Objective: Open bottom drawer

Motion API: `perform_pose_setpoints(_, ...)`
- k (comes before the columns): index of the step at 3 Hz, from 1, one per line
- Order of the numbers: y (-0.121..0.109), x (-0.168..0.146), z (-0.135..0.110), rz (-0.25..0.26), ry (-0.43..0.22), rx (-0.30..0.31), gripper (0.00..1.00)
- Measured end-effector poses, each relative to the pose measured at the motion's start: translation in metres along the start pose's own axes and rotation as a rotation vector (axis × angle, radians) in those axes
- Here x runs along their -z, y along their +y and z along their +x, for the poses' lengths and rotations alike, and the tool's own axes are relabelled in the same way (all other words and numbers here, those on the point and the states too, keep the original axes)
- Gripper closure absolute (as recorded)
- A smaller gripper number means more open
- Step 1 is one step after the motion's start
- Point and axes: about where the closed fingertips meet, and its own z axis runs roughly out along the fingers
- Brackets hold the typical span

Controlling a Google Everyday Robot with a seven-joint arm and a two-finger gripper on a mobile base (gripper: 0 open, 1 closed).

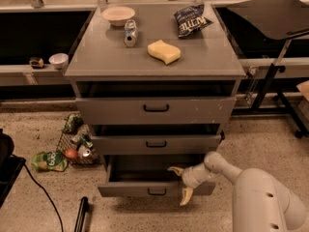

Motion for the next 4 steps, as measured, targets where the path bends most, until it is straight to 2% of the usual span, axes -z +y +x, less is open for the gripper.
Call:
perform_pose_setpoints(2,0.037,-0.013,0.018,-0.071,0.013,-0.093,0.0)
perform_pose_setpoints(3,0.052,-0.013,0.01,-0.1,0.028,-0.119,0.18)
perform_pose_setpoints(4,0.064,-0.012,-0.002,-0.129,0.046,-0.138,0.41)
